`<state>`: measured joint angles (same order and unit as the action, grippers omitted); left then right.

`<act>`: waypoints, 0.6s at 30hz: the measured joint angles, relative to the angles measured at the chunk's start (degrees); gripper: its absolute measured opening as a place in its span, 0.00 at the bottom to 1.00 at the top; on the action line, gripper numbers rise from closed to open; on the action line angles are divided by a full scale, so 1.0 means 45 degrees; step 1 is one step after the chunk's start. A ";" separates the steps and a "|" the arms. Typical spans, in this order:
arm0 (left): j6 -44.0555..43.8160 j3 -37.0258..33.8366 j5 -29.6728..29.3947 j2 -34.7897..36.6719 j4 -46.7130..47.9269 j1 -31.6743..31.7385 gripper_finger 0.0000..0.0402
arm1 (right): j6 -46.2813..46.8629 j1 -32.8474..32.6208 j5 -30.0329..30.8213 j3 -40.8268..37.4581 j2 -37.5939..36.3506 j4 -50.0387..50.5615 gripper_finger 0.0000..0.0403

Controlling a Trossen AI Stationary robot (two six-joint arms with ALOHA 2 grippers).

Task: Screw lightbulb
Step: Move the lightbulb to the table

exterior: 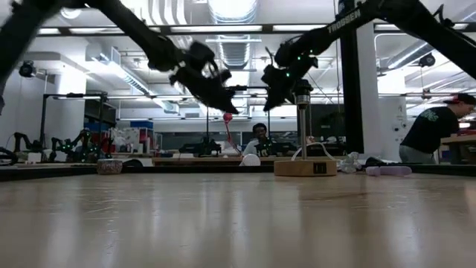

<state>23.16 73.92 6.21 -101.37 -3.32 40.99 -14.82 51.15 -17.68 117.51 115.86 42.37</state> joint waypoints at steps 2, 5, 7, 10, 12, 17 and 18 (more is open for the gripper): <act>-0.0047 0.0759 0.0176 -0.1070 -0.0290 0.0234 0.00 | 0.0129 0.0155 -0.0106 0.0110 0.0797 0.0283 0.00; -0.0001 0.2211 0.0145 -0.2968 0.0165 0.0594 0.00 | 0.0181 0.0609 -0.0425 0.0763 0.1193 0.0033 0.00; 0.0158 0.3319 0.0235 -0.4175 0.1290 0.0795 0.00 | 0.0180 0.1029 -0.0872 0.1033 0.1871 0.0267 0.00; 0.0517 0.5388 0.0403 -0.5737 0.3001 0.0946 0.00 | 0.0202 0.1702 -0.2206 0.1382 0.3074 0.0461 0.00; 0.0763 0.6767 0.0483 -0.6728 0.4208 0.1080 0.00 | 0.0322 0.2080 -0.3146 0.1645 0.4032 0.1037 0.00; 0.1849 0.9844 0.0587 -0.8993 0.6785 0.1231 0.00 | 0.0773 0.2998 -0.5627 0.2636 0.5062 0.0439 0.00; 0.2058 1.0447 0.0794 -0.9317 0.7221 0.1218 0.00 | 0.0806 0.3073 -0.5957 0.2699 0.5404 0.0730 0.00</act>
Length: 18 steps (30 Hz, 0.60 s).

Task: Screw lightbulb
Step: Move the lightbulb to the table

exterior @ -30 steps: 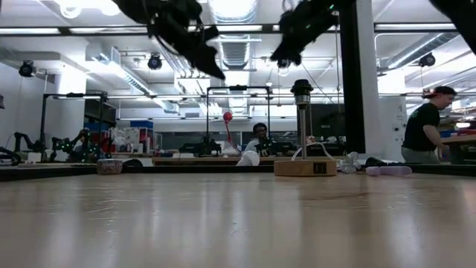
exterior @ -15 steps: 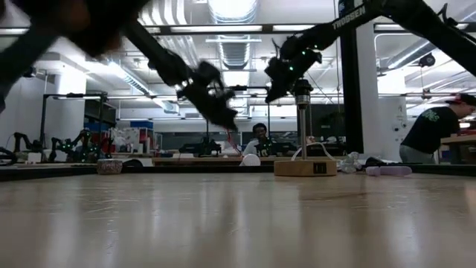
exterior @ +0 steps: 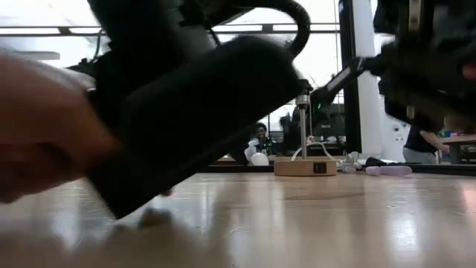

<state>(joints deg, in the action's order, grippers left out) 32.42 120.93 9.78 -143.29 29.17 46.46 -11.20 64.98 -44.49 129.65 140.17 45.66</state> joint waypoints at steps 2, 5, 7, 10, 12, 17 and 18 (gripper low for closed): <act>0.0329 0.1084 0.0301 -0.0654 0.0411 -0.0045 0.00 | -0.0035 0.0078 -0.0230 -0.0019 0.0659 0.0012 0.00; 0.0353 0.2498 0.0921 -0.1391 0.1327 -0.0008 0.00 | -0.0144 -0.0126 -0.0073 0.0099 0.1523 0.0178 0.00; 0.0532 0.3097 0.1207 -0.1702 0.1163 0.0013 0.00 | -0.0170 -0.0148 -0.0187 0.0327 0.1533 0.0080 0.00; 0.0776 0.3020 0.1709 -0.1717 0.0637 0.0008 0.00 | -0.0303 -0.0082 -0.0226 0.0665 0.1984 0.0023 0.00; 0.0890 0.2983 0.1690 -0.1738 0.0808 -0.0005 0.00 | -0.0774 -0.0074 -0.0046 0.0672 0.2362 0.0155 0.00; 0.1449 0.2980 0.2190 -0.1727 0.1019 -0.0021 0.00 | -0.0906 -0.0194 -0.0276 0.0787 0.2364 0.0472 0.00; 0.1564 0.2980 0.2261 -0.1727 0.1116 -0.0025 0.00 | -0.1068 -0.0206 -0.0276 0.0782 0.2367 0.0653 0.00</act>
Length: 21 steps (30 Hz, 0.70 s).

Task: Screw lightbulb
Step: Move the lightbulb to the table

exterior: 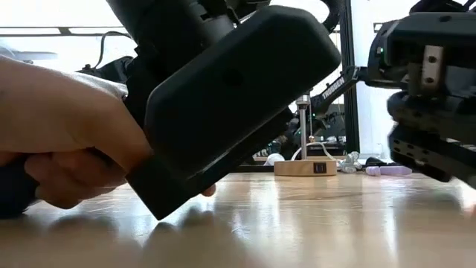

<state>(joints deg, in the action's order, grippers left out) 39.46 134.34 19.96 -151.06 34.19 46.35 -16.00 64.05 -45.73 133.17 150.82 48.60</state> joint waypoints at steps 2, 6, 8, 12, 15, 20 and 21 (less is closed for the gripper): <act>0.0148 0.0000 0.0012 -0.0005 0.0019 -0.0061 0.00 | -0.0213 -0.0058 0.0138 0.0037 -0.0029 0.0555 0.00; 0.0789 0.0000 0.0167 0.0005 -0.0025 -0.0266 0.00 | -0.1201 -0.0157 0.0566 0.0062 -0.0029 0.1763 0.00; 0.1263 0.0000 0.0256 0.0003 -0.0013 -0.0397 0.00 | -0.1560 -0.0205 0.0536 0.0081 -0.0029 0.2136 0.00; 0.1798 0.0001 0.0366 0.0004 -0.0248 -0.0645 0.00 | -0.1767 -0.0362 0.0540 0.0081 -0.0029 0.2283 0.00; 0.1812 0.0049 0.0435 0.0005 -0.0248 -0.0781 0.00 | -0.1953 -0.0531 0.0483 0.0081 -0.0029 0.2397 0.00; 0.1632 0.0121 0.0832 0.0005 -0.0539 -0.0851 0.00 | -0.3002 -0.0646 0.0296 0.0094 -0.0052 0.2806 0.00; 0.1470 0.0121 0.0897 0.0005 -0.0673 -0.0851 0.00 | -0.3243 -0.0651 0.0309 0.0164 -0.0053 0.2897 0.00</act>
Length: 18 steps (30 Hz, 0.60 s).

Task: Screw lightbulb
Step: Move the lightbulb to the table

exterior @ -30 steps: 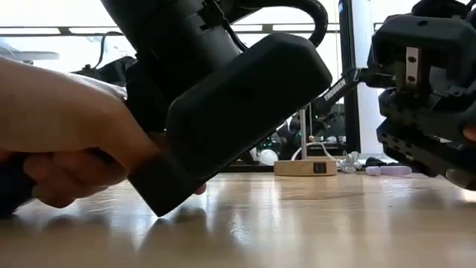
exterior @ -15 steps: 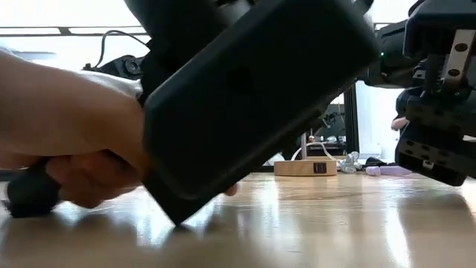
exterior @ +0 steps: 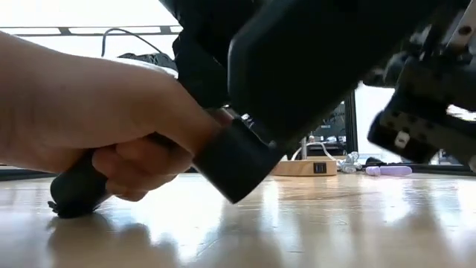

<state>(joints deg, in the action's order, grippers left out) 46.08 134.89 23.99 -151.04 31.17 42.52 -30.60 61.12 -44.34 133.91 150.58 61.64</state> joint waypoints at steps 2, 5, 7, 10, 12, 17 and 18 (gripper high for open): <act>-0.0242 0.0000 0.0287 0.0000 -0.0235 -0.0024 0.00 | -0.0346 0.0000 -0.0032 0.0193 0.0004 0.0109 0.00; -0.0544 0.0000 0.0562 0.0015 -0.0285 -0.0060 0.00 | -0.1224 0.0000 -0.0301 0.0208 -0.0371 0.0173 0.00; -0.0712 -0.0005 0.0734 0.0089 -0.0318 -0.0049 0.00 | -0.1780 -0.0003 -0.0482 0.0242 -0.0741 0.0179 0.00; -0.0905 -0.0005 0.0690 0.0331 -0.0419 -0.0076 0.00 | -0.2134 -0.0002 -0.0577 0.0244 -0.1334 0.0120 0.00; -0.1192 -0.0005 0.0636 0.0508 -0.0489 -0.0138 0.00 | -0.2108 -0.0005 -0.0612 0.0261 -0.1693 0.0147 0.00; -0.1584 -0.0029 0.0552 0.1246 0.0071 -0.0396 0.00 | -0.2785 -0.0027 -0.0586 0.0260 -0.2167 0.1343 0.00; -0.1590 -0.0029 0.0549 0.1465 0.0294 -0.0438 0.00 | -0.3019 -0.0056 -0.0526 0.0256 -0.2197 0.1592 0.00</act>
<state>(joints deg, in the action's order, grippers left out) 38.92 134.76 26.46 -144.45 32.49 40.55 -44.18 60.87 -46.71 135.06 140.69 68.80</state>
